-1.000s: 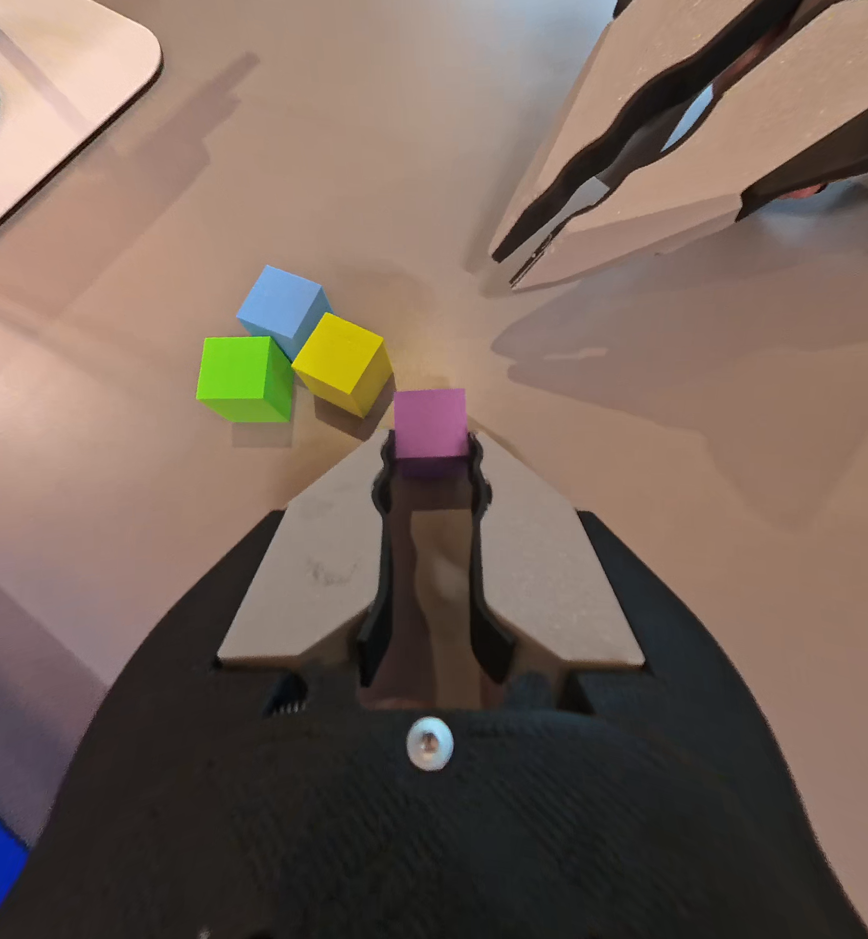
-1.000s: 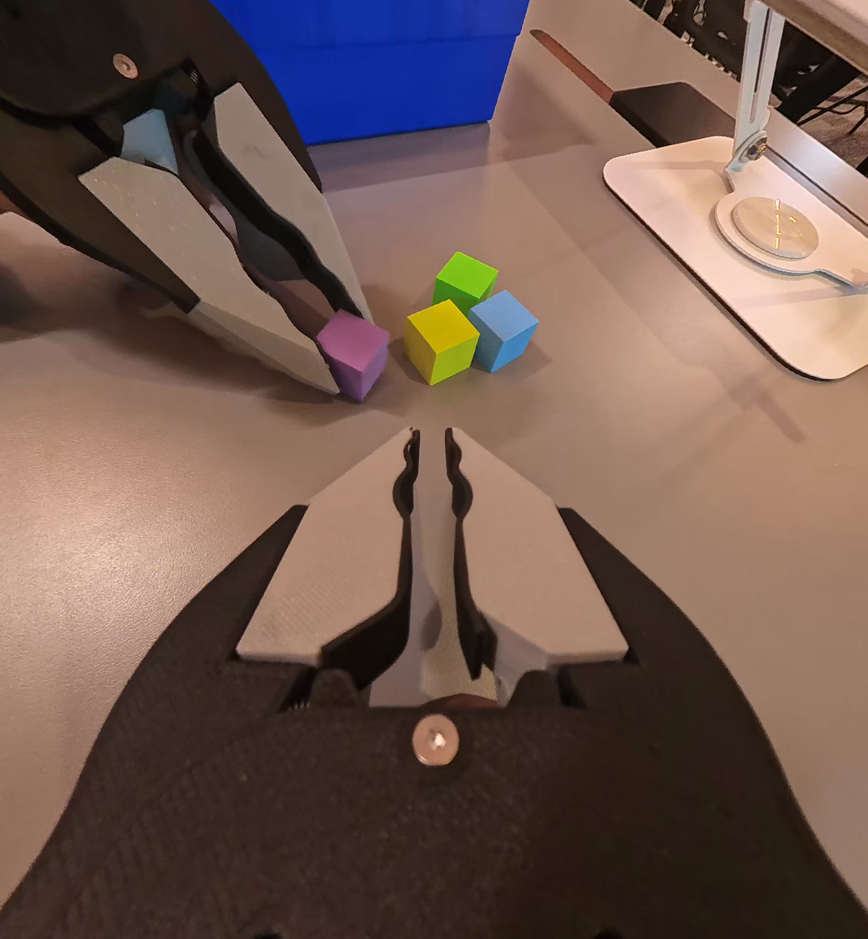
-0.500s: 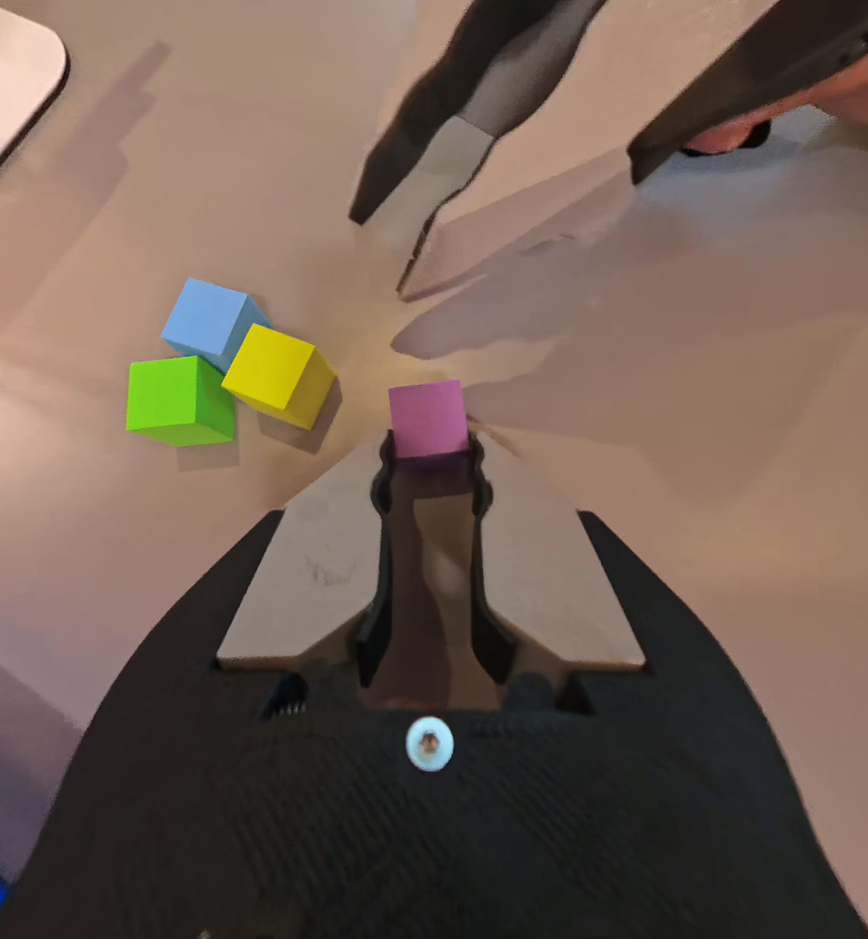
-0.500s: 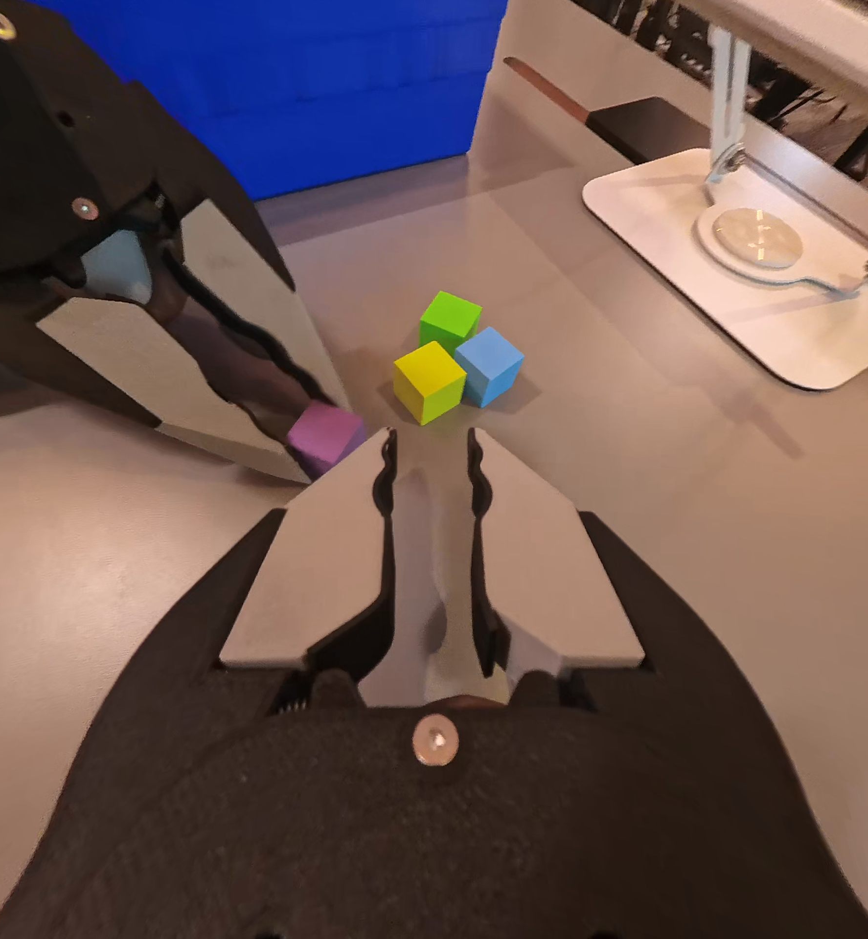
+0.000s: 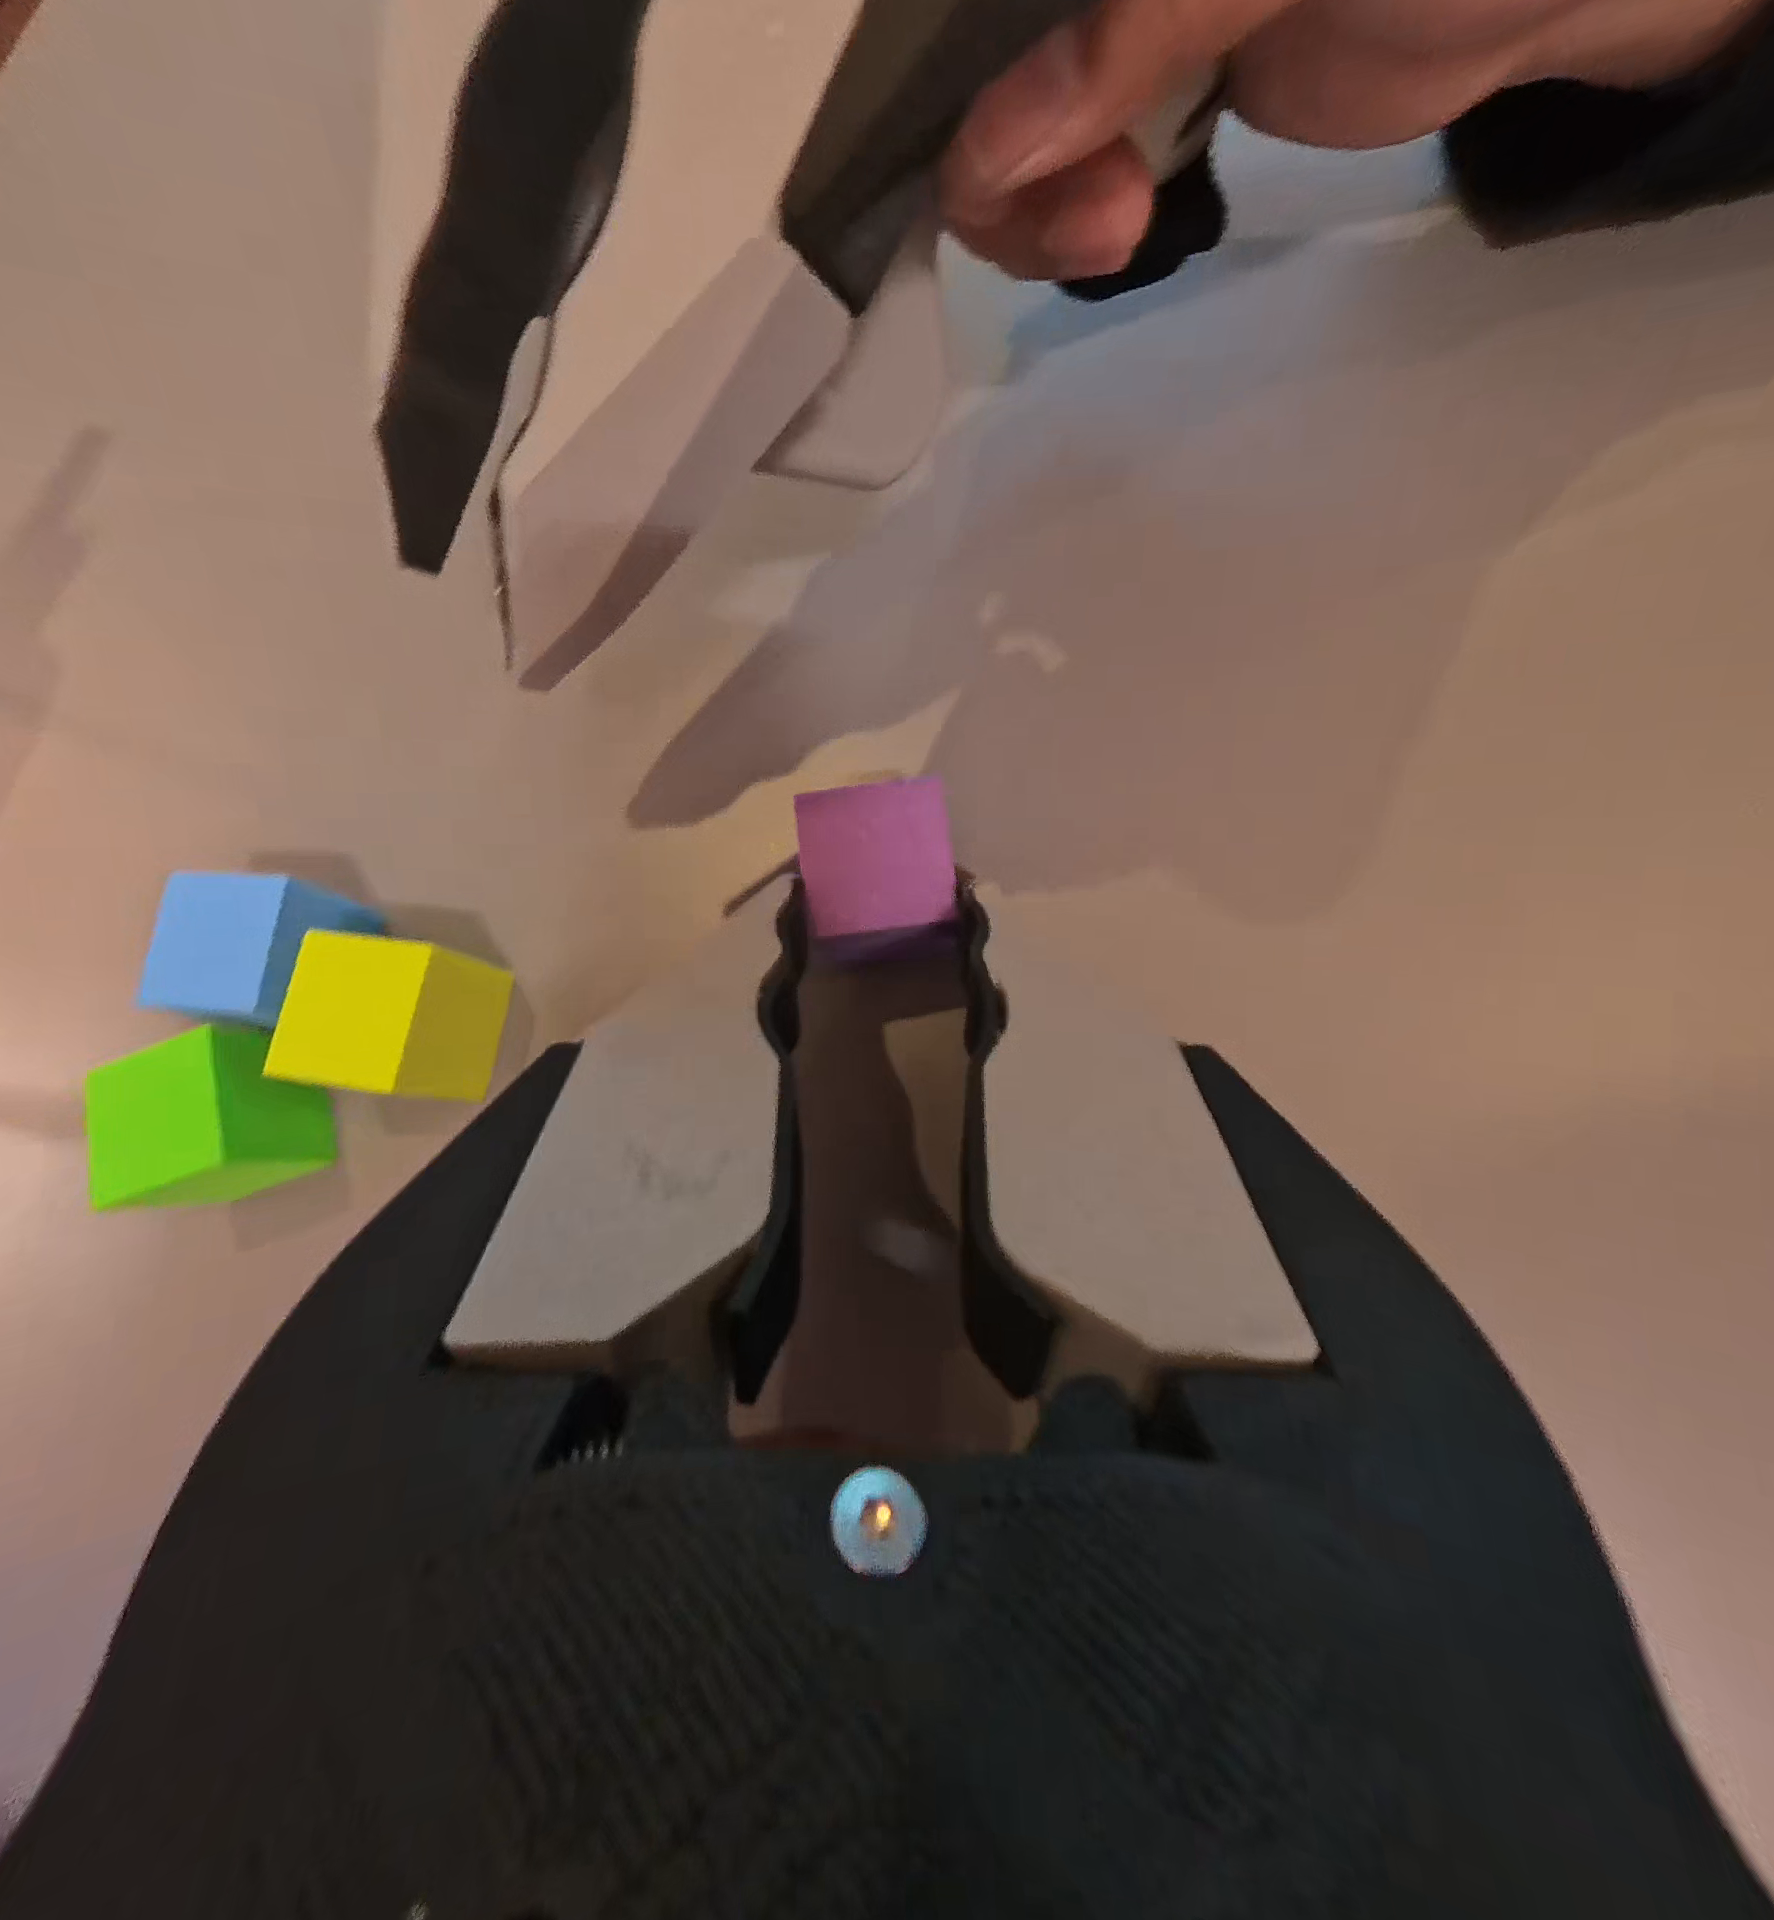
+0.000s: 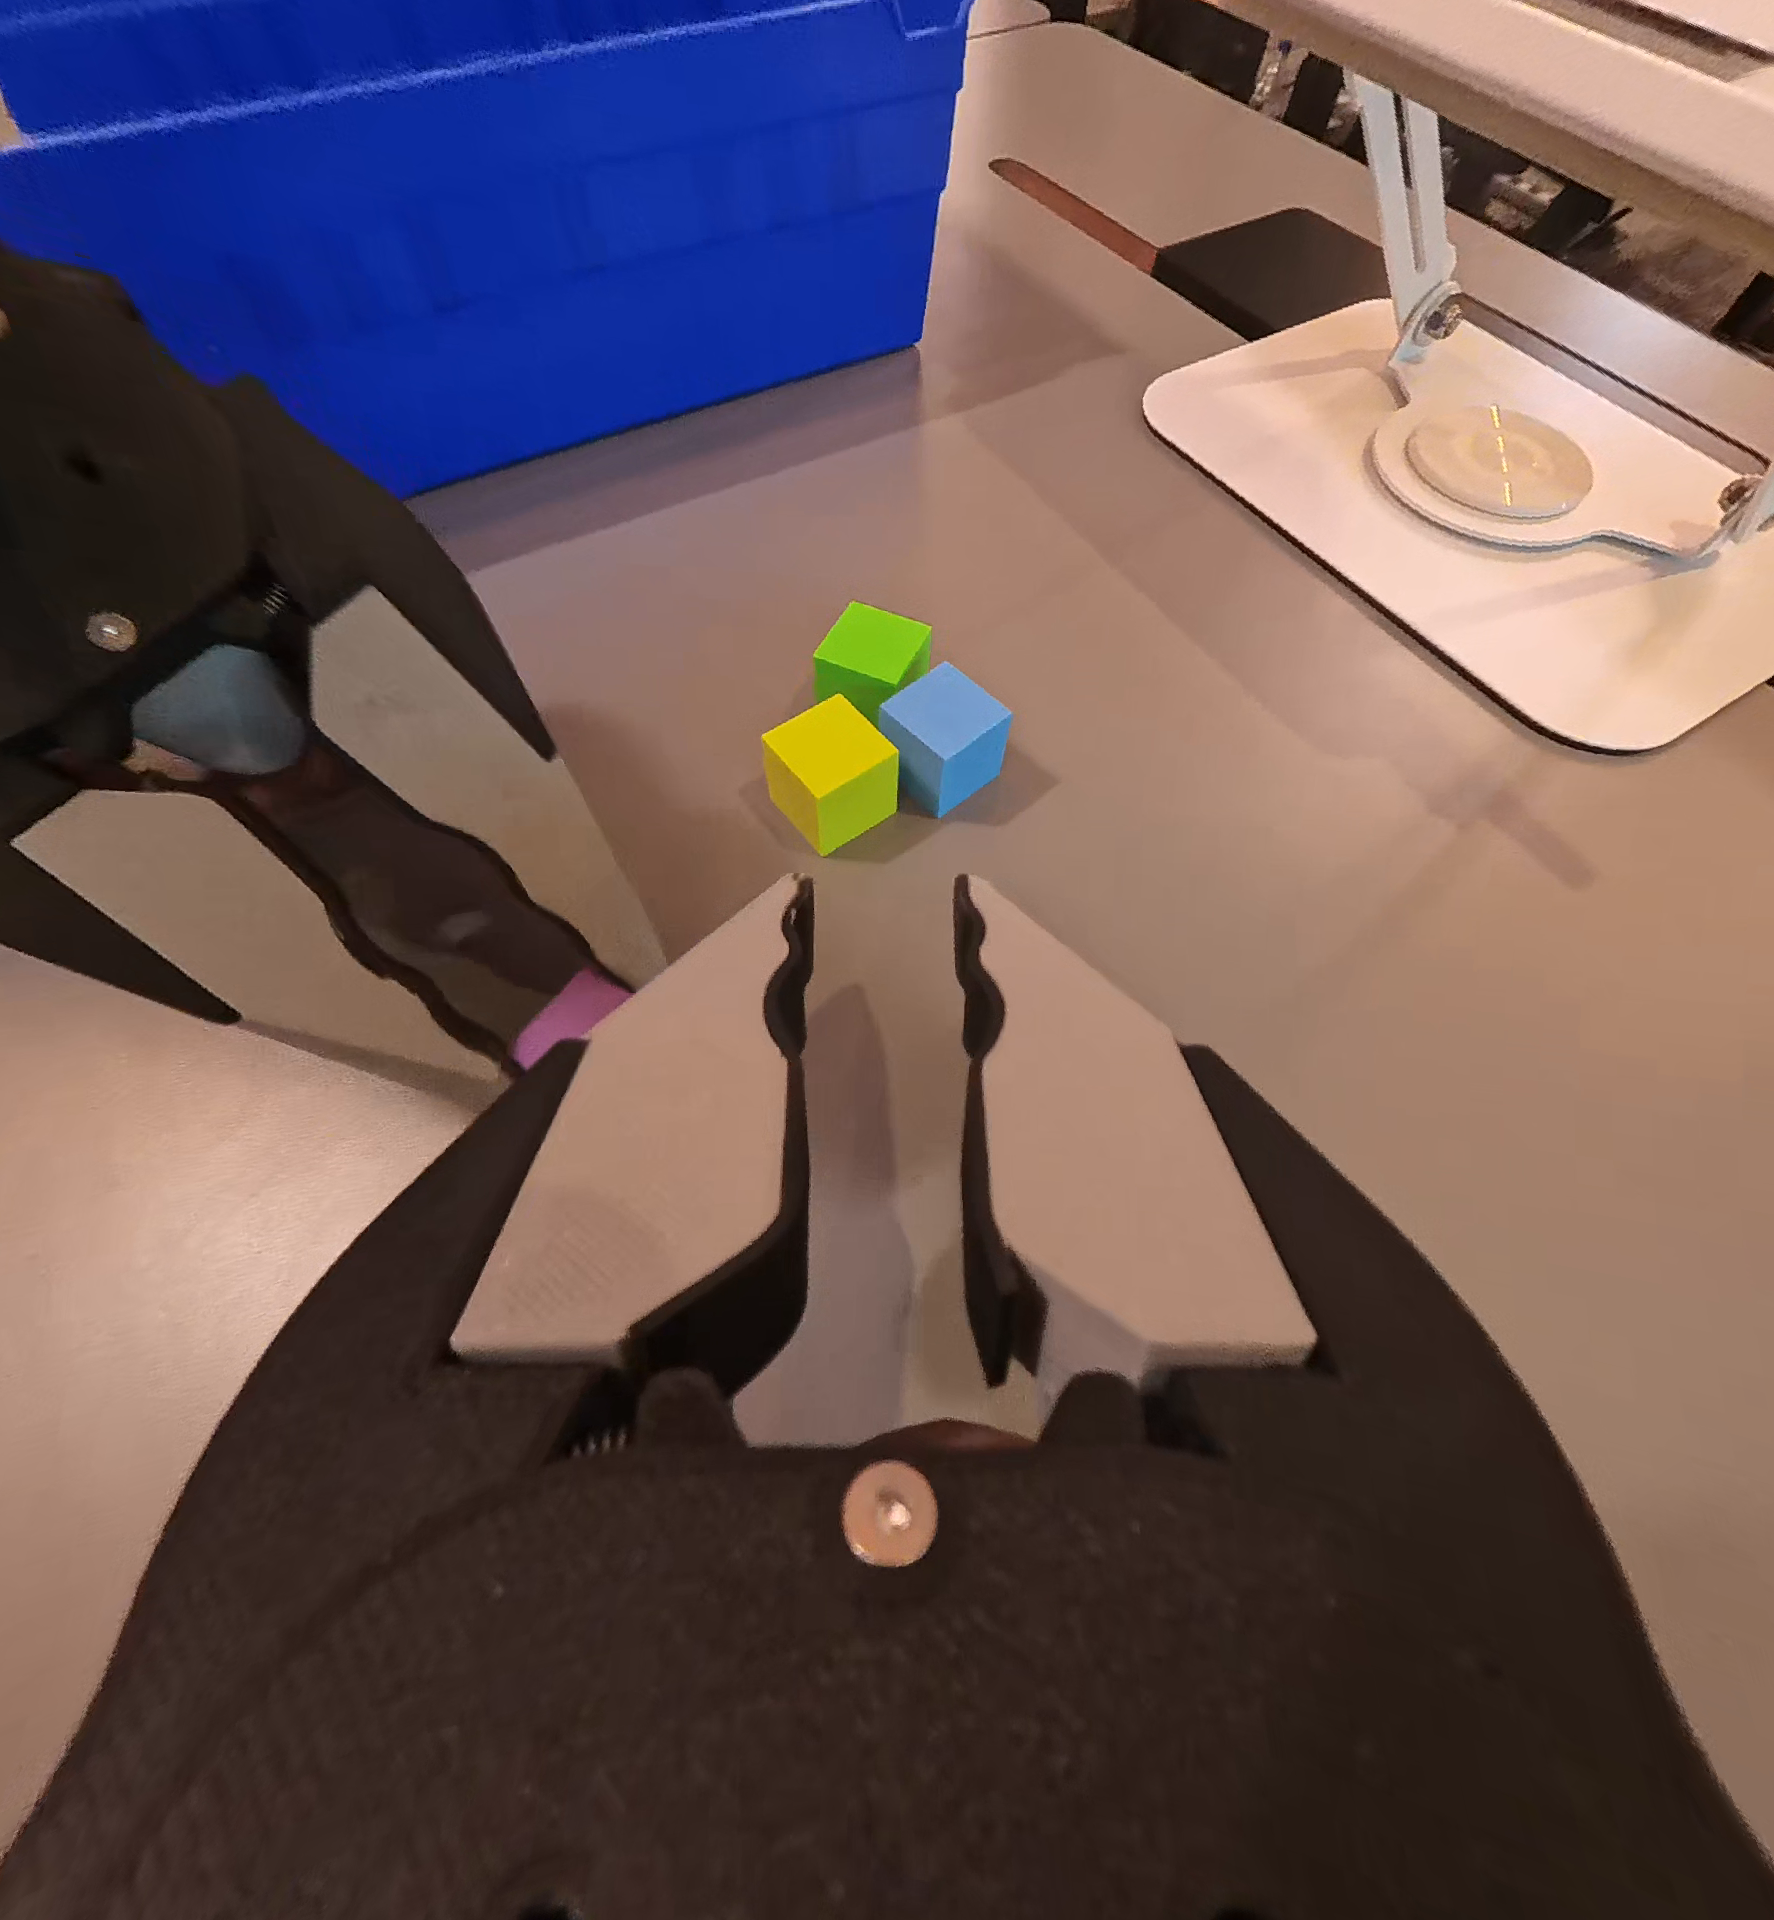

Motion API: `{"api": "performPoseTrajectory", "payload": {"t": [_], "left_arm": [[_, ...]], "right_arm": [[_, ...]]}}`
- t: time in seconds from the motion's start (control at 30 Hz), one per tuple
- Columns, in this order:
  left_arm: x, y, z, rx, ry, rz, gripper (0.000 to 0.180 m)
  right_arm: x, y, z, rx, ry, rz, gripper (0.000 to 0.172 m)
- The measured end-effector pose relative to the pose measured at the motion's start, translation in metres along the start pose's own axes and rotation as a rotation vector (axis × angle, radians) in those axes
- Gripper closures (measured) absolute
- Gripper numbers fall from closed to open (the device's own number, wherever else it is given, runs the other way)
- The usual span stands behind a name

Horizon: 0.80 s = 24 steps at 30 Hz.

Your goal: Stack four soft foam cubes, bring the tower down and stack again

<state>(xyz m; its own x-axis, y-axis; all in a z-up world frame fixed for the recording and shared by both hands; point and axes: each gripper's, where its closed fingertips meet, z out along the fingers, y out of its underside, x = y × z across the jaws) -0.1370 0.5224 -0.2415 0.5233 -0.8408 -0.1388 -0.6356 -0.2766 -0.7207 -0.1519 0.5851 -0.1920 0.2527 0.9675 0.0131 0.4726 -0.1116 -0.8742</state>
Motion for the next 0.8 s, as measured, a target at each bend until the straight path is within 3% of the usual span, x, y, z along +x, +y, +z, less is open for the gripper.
{"api": "performPoseTrajectory", "payload": {"t": [0.23, 0.43, 0.63, 0.8], "left_arm": [[0.02, -0.005, 0.003, 0.034, 0.232, 0.102, 0.155], [0.022, -0.007, 0.005, 0.026, 0.303, 0.171, 0.154], [0.014, -0.006, 0.004, 0.016, 0.236, 0.159, 0.121], [0.019, -0.005, 0.0, 0.019, 0.229, 0.153, 0.11]], "right_arm": [[-0.002, -0.003, -0.007, 0.017, -0.059, 0.011, 0.147], [0.005, -0.002, -0.011, 0.021, -0.063, 0.036, 0.147], [0.007, 0.001, -0.011, 0.008, -0.055, 0.025, 0.146], [0.006, 0.003, -0.01, -0.001, -0.049, 0.017, 0.146]]}}
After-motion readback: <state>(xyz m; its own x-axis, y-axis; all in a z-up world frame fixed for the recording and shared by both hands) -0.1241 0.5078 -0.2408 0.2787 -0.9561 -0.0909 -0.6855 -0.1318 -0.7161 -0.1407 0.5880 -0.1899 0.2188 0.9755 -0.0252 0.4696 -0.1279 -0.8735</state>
